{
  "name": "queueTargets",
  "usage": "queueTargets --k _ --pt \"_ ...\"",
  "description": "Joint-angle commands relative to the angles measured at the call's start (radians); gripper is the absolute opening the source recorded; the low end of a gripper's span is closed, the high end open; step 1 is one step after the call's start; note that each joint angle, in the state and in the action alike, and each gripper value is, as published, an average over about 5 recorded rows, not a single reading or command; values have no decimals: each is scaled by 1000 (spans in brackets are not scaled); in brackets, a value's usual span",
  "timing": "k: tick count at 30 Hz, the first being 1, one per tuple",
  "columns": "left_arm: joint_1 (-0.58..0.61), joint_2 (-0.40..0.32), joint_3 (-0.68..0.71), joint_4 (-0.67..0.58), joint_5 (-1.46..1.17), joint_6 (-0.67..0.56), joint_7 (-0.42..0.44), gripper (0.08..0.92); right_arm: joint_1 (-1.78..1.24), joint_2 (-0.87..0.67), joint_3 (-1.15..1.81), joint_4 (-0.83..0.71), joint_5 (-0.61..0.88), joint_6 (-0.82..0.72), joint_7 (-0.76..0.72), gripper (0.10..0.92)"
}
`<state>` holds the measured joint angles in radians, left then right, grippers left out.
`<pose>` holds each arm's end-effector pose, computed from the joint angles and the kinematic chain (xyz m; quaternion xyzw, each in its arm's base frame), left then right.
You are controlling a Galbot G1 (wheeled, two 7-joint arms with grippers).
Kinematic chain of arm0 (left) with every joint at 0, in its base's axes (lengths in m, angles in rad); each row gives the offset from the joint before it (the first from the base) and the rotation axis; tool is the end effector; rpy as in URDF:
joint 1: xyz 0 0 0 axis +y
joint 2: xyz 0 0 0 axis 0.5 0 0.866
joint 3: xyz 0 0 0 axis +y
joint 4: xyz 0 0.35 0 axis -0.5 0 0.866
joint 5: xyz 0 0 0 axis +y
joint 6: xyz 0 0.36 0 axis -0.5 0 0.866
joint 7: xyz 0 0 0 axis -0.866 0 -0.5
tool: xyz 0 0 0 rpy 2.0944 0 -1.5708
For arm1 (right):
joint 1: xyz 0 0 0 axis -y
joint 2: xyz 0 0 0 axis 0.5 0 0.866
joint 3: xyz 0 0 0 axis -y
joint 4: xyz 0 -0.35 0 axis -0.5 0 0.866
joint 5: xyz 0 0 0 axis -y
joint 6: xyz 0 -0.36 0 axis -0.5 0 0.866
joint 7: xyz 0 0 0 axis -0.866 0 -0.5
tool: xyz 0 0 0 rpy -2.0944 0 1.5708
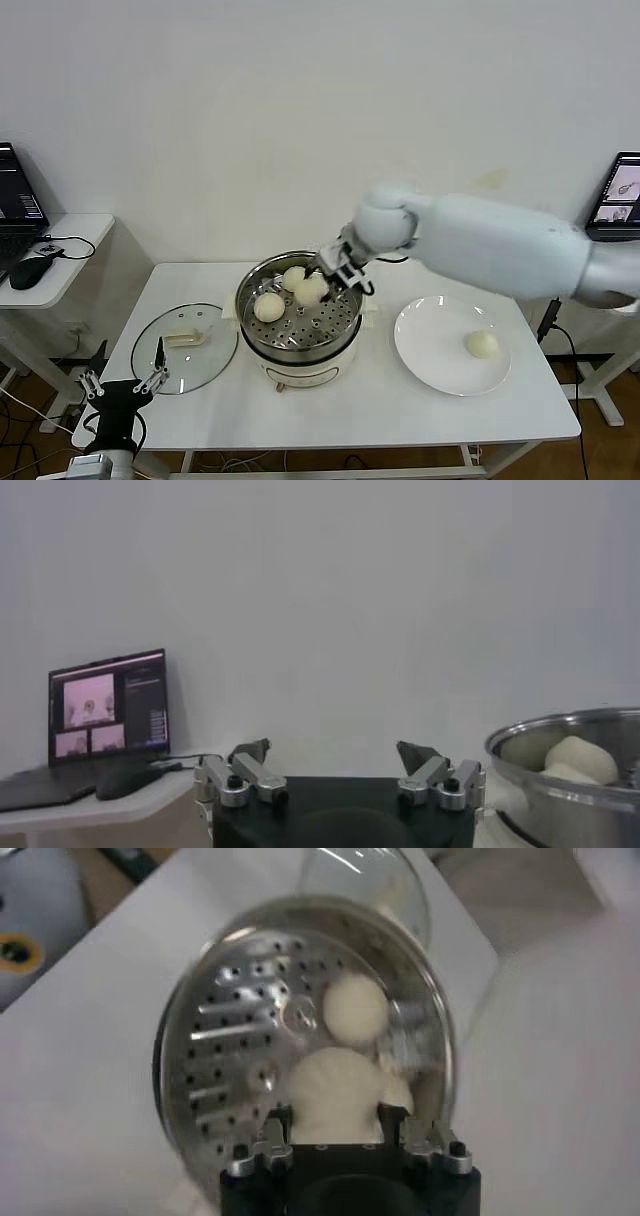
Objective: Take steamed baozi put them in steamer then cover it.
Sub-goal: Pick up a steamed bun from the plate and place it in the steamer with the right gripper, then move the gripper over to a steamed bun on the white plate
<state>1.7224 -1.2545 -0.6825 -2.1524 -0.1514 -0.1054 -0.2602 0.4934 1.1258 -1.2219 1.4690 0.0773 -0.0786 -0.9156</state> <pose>0.1507 0.0926 -0.2870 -0.0979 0.9903 0.0937 0.0292 0.4986 0.1519 -0.0773 0.6240 -0.3810 0.6796 0.0606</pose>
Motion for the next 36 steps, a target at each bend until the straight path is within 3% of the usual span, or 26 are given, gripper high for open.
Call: queueTargets --k 1,7,21,24,31,36 --pt "-1 -2 0 2 0 -2 -1 823 -43 109 -59 -55 -168 216 13 560" --pt "-5 -5 5 4 0 -4 -2 823 -51 121 -60 -77 -224 270 10 560" --pt "-6 -12 17 16 3 -14 -4 823 -10 74 -70 -36 -202 294 -21 591" --pt "-6 -12 19 16 5 -14 -4 823 -4 59 -63 -26 -186 289 -13 624" --pt "-8 -7 17 16 4 -13 -3 823 42 -13 -18 11 -99 253 -8 797" --pt "-12 1 14 17 2 -12 -2 823 65 -110 27 49 19 122 -13 822"
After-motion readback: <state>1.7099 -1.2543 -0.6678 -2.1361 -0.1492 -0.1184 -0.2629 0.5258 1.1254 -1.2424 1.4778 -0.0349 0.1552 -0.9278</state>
